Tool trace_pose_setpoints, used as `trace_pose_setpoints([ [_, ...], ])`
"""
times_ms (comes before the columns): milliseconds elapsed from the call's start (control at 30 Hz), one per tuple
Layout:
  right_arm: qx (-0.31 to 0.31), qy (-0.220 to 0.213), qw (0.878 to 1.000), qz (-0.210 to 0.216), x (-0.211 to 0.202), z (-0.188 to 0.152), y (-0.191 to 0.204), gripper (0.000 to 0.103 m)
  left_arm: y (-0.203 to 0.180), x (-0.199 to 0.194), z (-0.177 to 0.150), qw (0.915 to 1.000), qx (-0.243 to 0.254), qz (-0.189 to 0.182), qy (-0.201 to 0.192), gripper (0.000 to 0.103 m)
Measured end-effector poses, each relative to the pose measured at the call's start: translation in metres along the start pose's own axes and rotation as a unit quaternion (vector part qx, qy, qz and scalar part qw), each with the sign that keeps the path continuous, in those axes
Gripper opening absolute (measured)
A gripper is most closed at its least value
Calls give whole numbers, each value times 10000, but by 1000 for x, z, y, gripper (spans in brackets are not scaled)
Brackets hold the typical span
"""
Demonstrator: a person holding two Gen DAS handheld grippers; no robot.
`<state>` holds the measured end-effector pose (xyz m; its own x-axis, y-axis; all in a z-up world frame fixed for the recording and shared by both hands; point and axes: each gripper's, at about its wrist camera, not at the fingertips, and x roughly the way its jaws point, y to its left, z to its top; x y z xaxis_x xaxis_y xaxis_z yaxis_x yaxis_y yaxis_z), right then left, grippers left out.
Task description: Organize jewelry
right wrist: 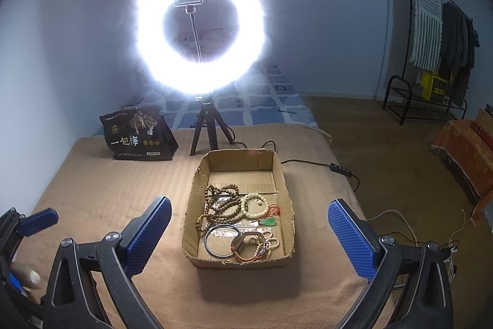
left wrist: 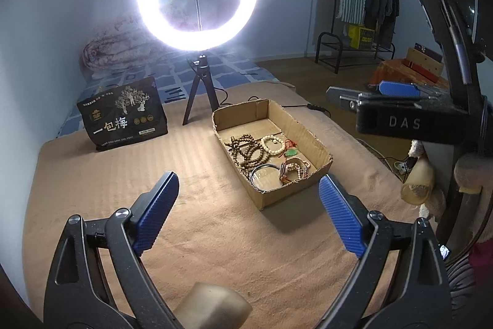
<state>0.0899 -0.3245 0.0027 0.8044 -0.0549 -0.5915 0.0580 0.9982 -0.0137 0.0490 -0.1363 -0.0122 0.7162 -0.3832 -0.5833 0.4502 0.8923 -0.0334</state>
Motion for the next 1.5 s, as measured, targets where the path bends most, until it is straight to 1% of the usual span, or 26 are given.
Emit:
trace_pose_setpoints([
  [33, 5, -10, 10000, 5, -2, -1, 1, 103, 0, -2, 0, 10000, 4, 28, -28, 99],
  [100, 13, -33, 10000, 7, -7, -3, 2, 103, -1, -7, 0, 9999, -2, 67, -116, 102],
  [233, -44, -70, 10000, -40, -12, -8, 5, 103, 0, -12, -1, 9999, -2, 86, -139, 102],
  [433, -71, 15, 9999, -106, -11, -13, 3, 103, -1, -18, -5, 9998, -12, 143, -119, 102],
  [800, -42, 106, 9998, -149, -7, -15, -3, 103, -1, -15, -8, 9998, 50, 208, -56, 103],
  [1500, -40, 127, 9998, -142, -6, -19, -4, 103, -2, -14, -8, 9998, 34, 186, -48, 103],
])
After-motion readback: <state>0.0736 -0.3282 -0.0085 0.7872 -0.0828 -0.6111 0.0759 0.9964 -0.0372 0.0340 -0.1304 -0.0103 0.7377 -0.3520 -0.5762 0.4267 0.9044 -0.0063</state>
